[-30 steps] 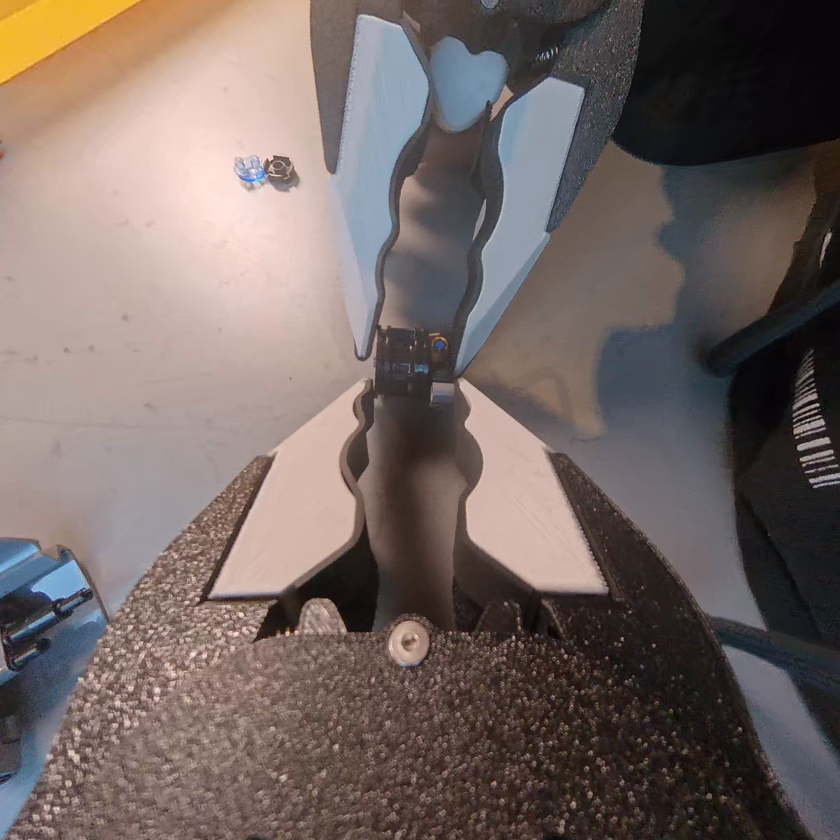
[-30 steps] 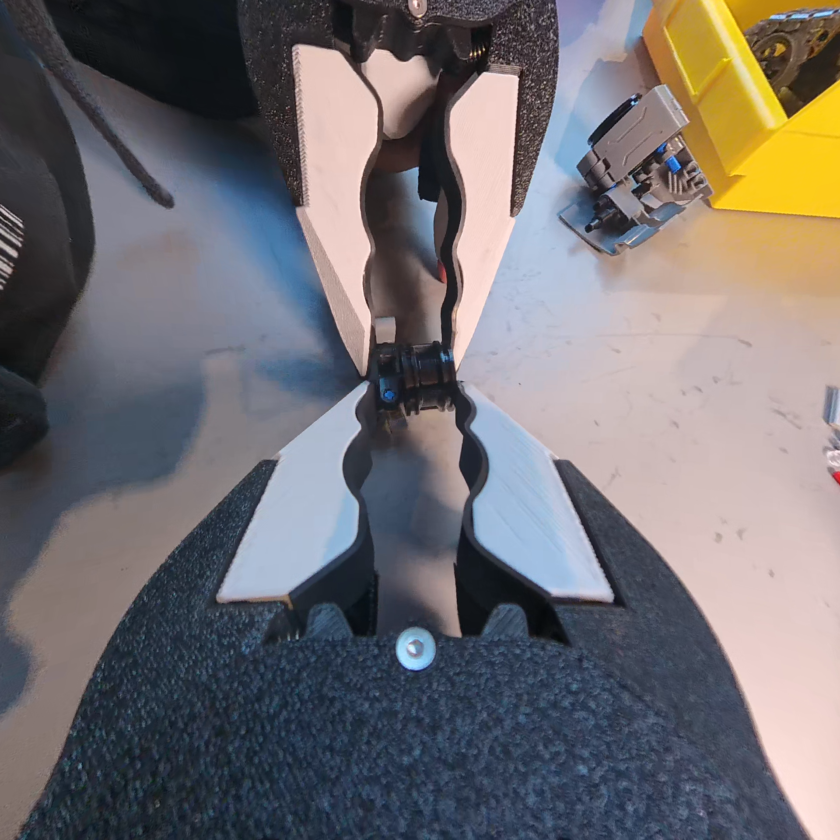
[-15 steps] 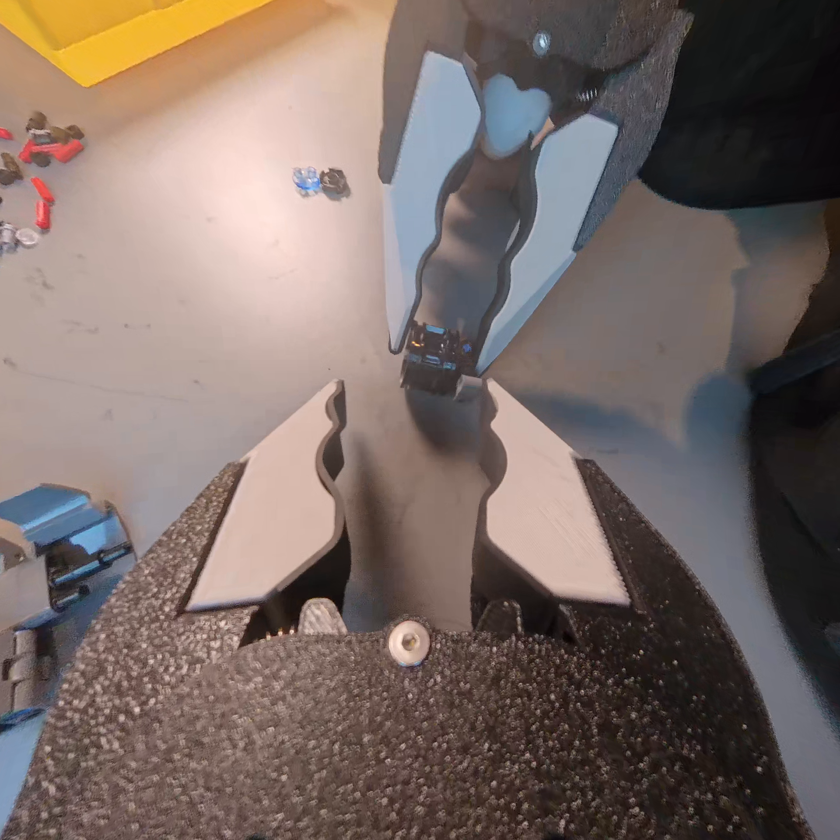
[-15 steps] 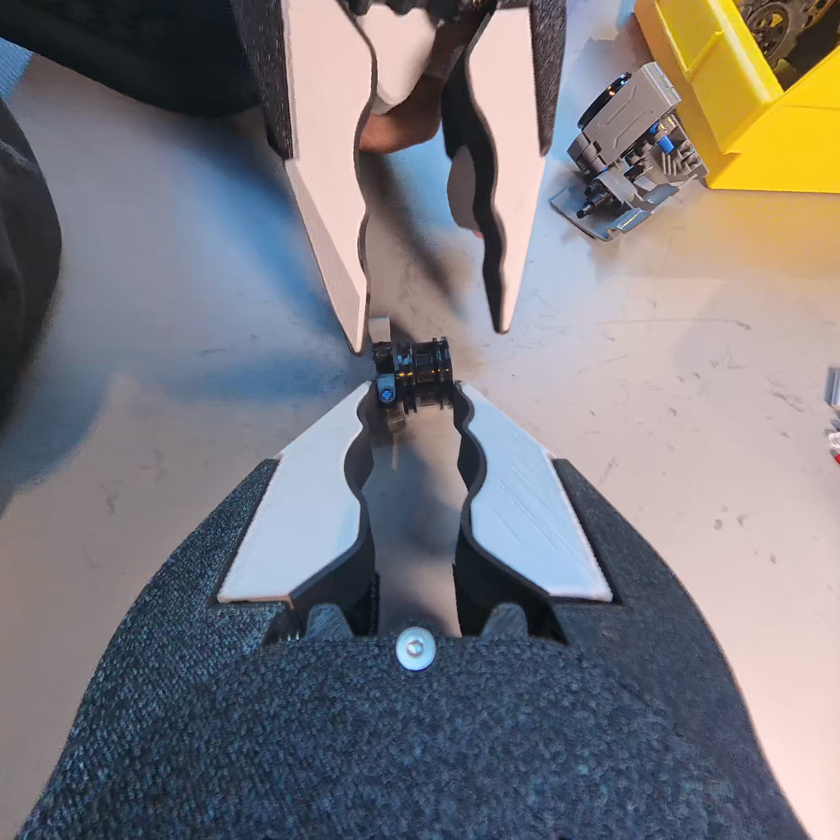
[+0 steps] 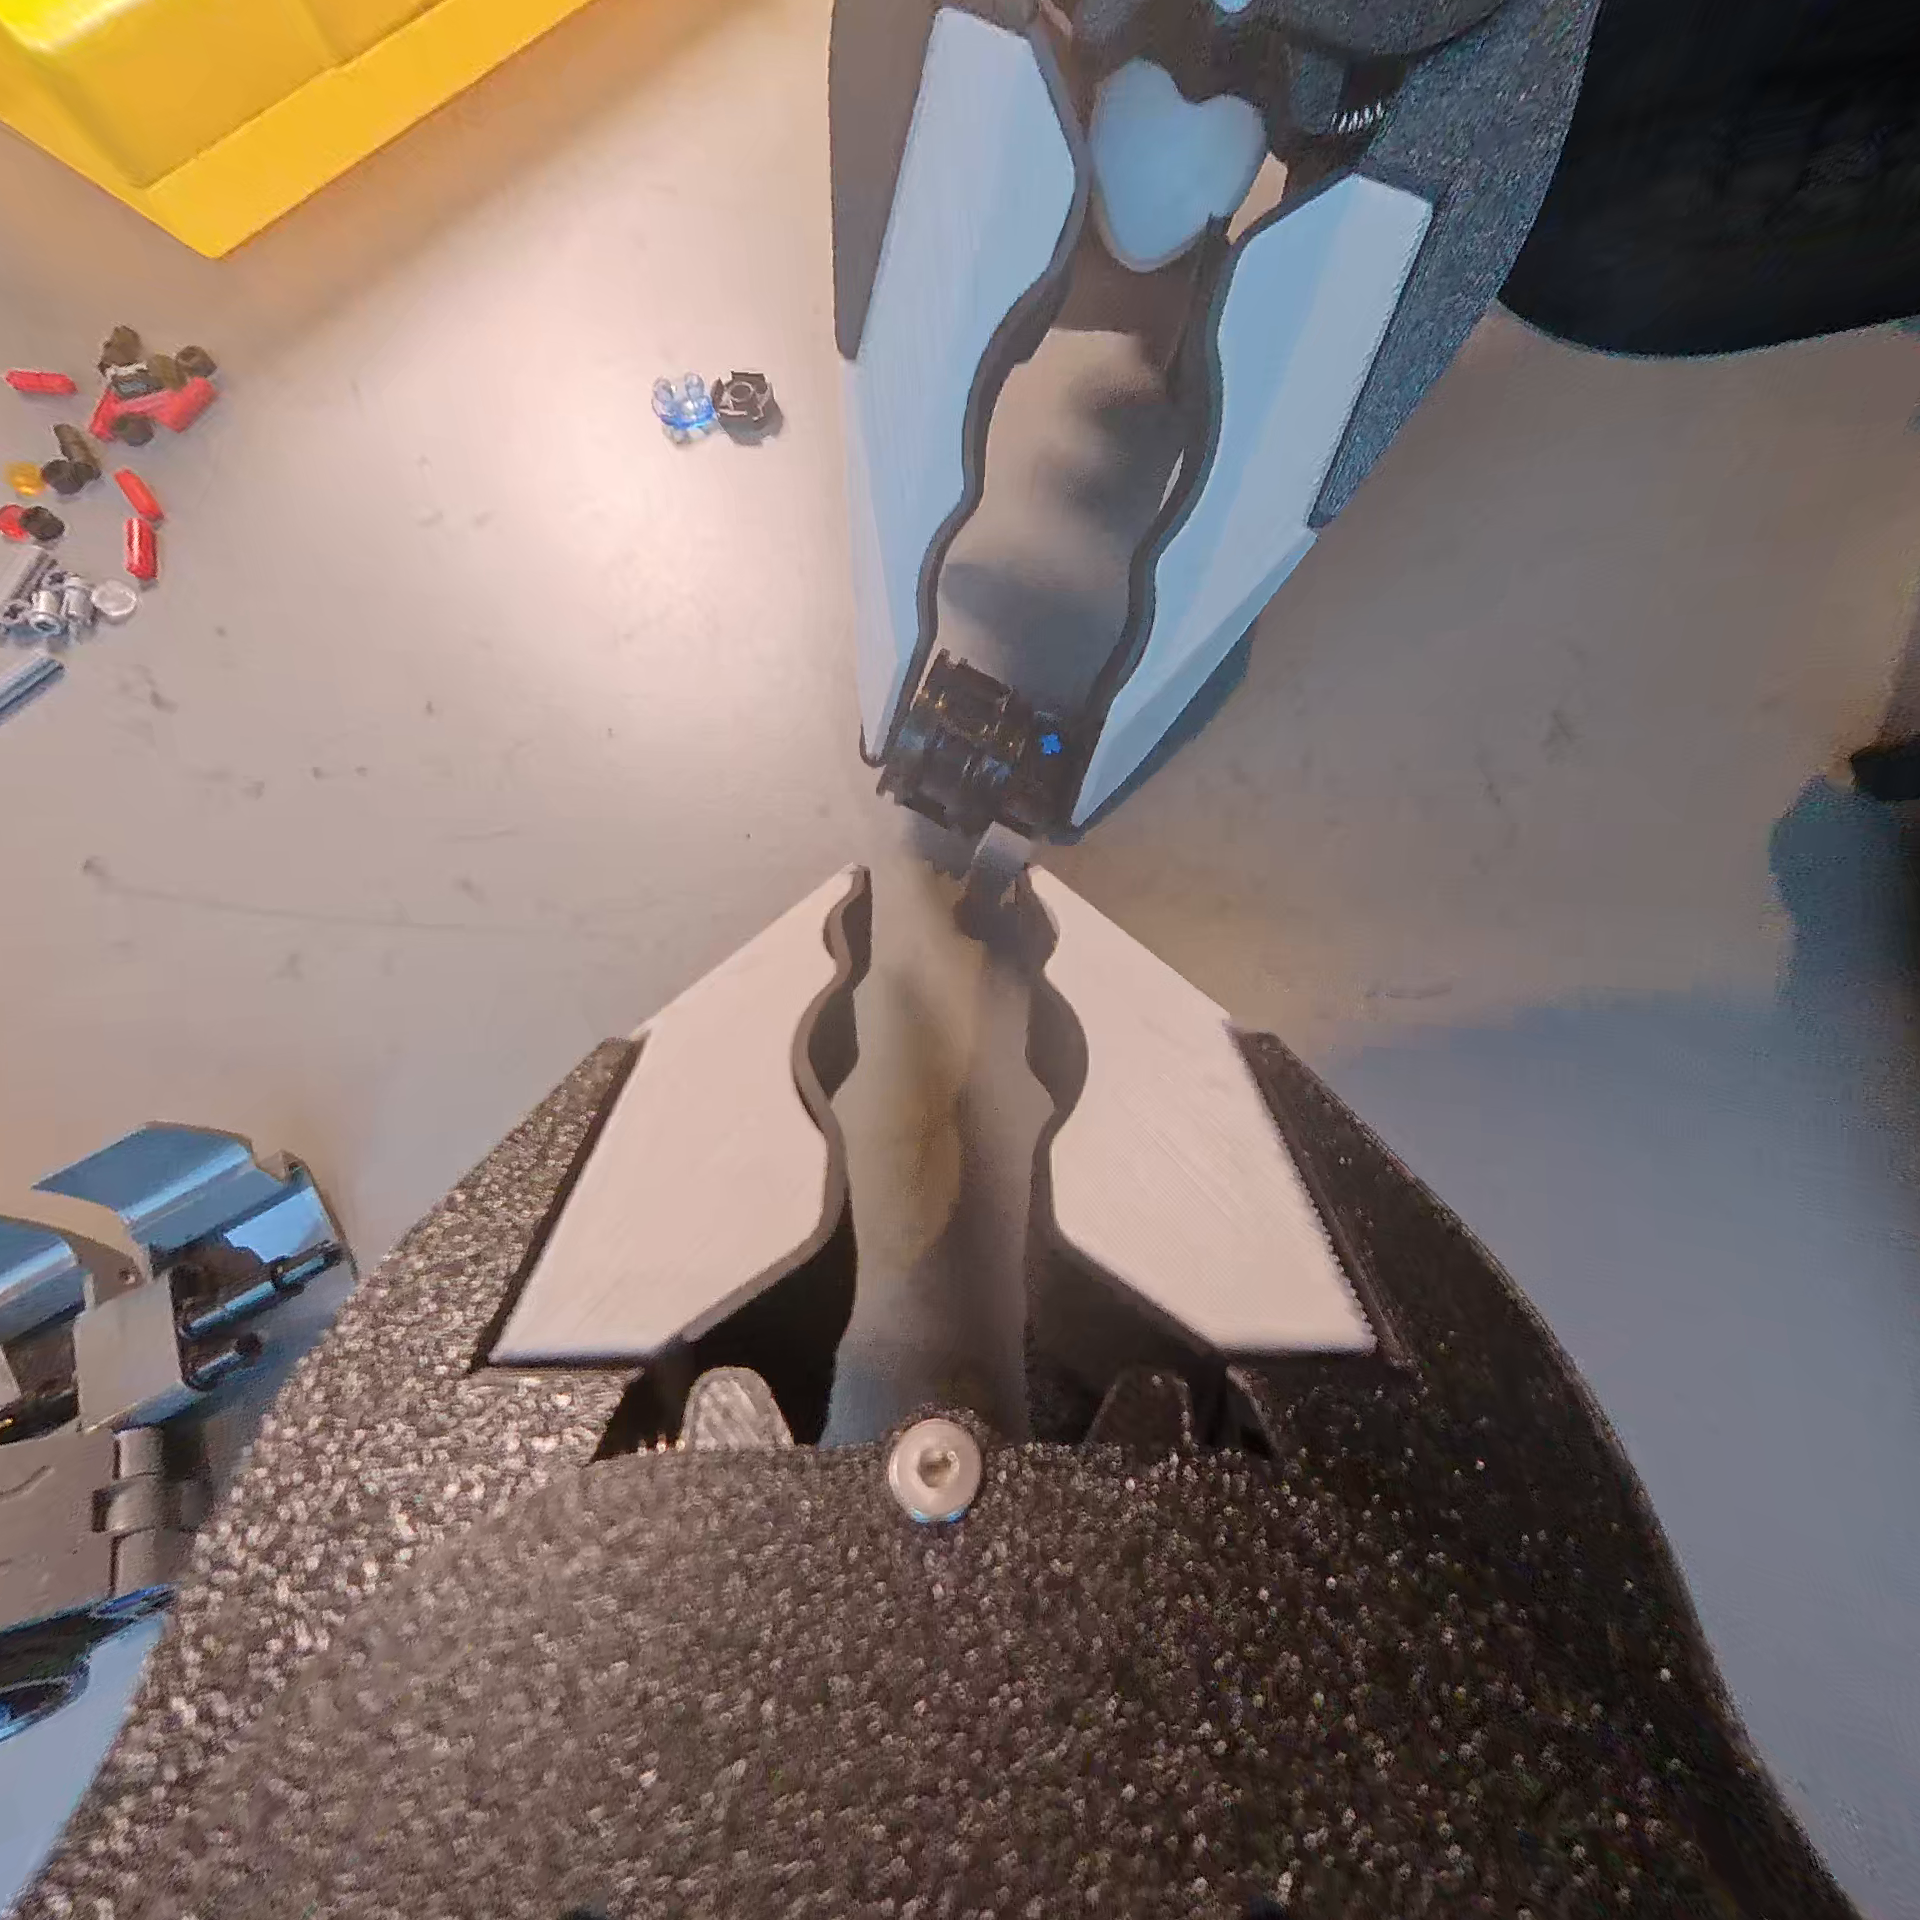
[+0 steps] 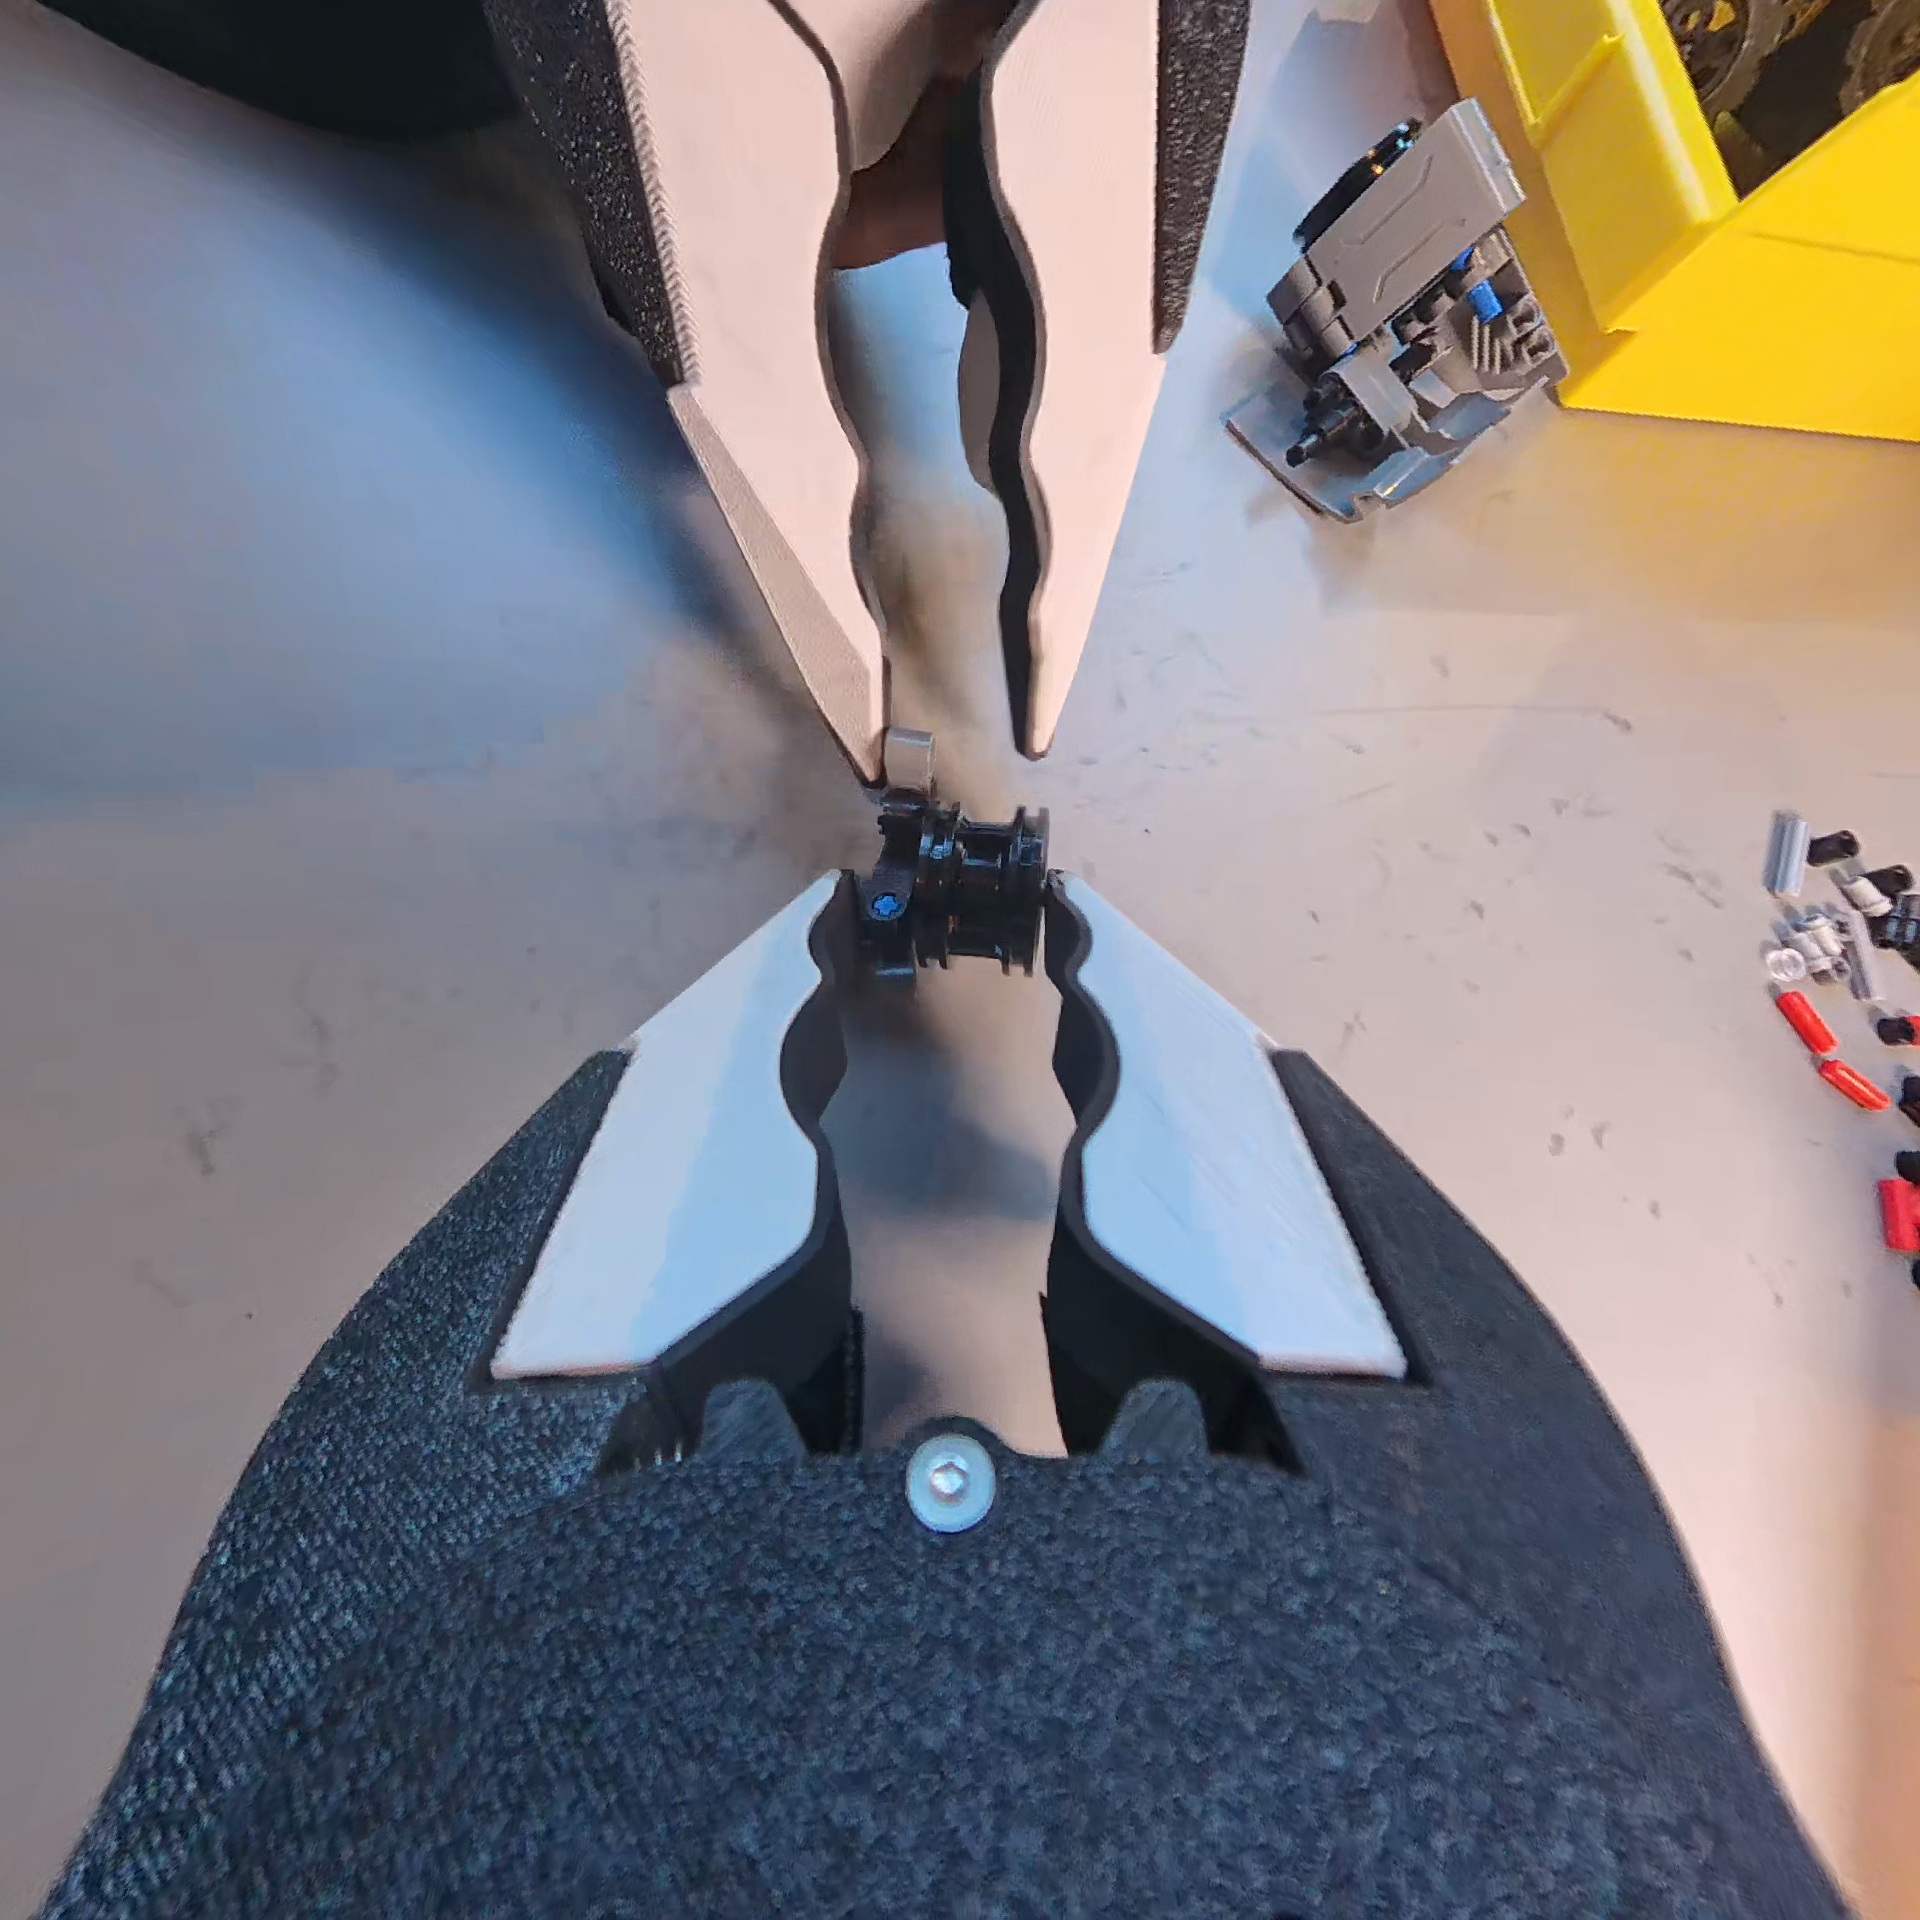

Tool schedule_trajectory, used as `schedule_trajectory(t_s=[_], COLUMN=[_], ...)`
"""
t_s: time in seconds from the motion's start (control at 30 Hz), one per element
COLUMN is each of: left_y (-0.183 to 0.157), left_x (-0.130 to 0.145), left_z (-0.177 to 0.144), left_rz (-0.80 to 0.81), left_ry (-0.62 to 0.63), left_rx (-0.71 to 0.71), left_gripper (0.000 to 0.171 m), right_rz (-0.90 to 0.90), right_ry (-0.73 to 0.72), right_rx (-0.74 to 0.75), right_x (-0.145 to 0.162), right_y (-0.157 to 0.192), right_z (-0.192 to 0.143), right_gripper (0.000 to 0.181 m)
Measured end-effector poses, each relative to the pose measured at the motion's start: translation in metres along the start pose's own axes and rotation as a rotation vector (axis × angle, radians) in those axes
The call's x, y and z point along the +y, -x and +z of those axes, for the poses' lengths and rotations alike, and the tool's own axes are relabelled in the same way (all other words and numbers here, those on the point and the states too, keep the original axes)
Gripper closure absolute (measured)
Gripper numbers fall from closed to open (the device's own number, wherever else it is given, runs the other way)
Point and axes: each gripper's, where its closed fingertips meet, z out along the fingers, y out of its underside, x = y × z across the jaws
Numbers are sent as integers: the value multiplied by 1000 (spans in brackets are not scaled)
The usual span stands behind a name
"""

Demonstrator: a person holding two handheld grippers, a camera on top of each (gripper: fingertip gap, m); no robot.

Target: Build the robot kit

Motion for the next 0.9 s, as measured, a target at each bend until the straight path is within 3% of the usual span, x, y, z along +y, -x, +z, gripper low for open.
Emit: schedule_trajectory(t_s=[0.2,0.43,0.63,0.9], left_y=[7,4,-7,-13], left_x=[1,-9,-4,-13], left_z=[-2,-7,1,16], left_rz=[11,-52,-19,-19], left_ry=[4,-66,-17,15], left_rx=[-38,28,60,77], left_gripper=[159,141,137,160], right_rz=[96,120,35,73], right_ry=[53,38,16,18], right_rx=[11,-27,23,6], right_x=[11,19,12,19], right_y=[-1,11,8,7], right_z=[-8,-27,-30,-31], right_gripper=[128,105,122,150])
